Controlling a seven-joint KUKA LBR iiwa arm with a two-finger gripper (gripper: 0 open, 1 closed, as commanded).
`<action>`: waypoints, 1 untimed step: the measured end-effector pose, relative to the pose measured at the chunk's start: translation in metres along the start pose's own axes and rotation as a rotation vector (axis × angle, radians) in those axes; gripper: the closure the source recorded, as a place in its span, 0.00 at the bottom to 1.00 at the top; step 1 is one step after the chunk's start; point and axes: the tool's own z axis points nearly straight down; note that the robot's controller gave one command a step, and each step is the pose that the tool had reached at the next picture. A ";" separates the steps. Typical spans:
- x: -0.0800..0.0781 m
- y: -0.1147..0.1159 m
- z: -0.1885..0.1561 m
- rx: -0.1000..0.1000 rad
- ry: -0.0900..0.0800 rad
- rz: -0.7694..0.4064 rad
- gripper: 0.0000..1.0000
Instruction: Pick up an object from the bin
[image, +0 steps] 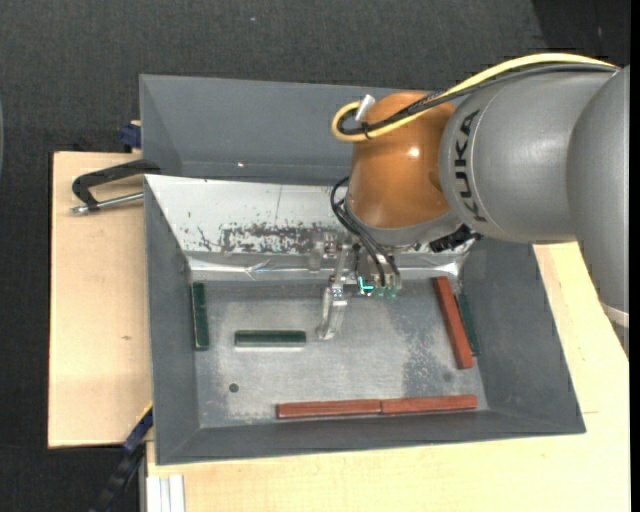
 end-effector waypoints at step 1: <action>-0.002 0.000 -0.005 -0.001 -0.008 0.001 0.00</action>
Offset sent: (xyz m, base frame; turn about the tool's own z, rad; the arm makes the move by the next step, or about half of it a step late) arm -0.0696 0.0632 -0.0756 -0.2231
